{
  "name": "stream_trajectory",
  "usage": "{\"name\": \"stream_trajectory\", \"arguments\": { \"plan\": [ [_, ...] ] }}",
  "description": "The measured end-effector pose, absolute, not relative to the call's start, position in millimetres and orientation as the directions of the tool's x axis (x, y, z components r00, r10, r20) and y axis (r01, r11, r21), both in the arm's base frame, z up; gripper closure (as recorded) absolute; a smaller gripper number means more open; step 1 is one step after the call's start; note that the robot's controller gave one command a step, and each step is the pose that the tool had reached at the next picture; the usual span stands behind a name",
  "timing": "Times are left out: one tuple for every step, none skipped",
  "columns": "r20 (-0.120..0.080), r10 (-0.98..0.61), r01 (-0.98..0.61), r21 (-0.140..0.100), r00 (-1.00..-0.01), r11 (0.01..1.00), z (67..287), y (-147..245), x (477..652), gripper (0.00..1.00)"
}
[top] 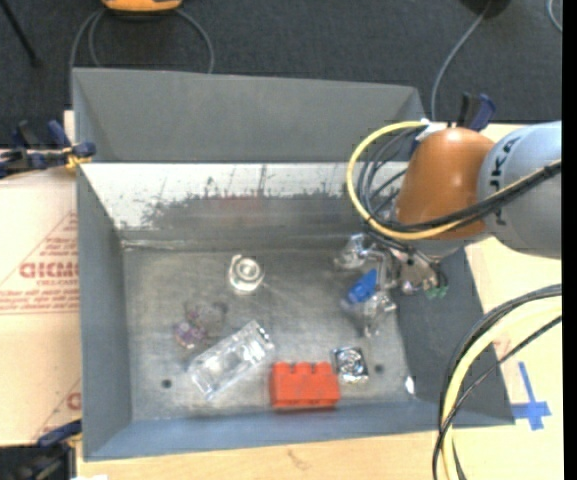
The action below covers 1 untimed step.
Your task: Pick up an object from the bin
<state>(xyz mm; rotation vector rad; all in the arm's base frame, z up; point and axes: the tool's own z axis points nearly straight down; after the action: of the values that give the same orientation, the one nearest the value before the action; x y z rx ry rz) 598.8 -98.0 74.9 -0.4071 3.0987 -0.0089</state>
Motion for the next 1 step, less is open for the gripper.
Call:
{"name": "stream_trajectory", "arguments": {
  "plan": [
    [-0.013, -0.315, -0.315, -0.008, -0.949, 0.949, 75.1, -129.3, 625.2, 0.00]
  ]
}}
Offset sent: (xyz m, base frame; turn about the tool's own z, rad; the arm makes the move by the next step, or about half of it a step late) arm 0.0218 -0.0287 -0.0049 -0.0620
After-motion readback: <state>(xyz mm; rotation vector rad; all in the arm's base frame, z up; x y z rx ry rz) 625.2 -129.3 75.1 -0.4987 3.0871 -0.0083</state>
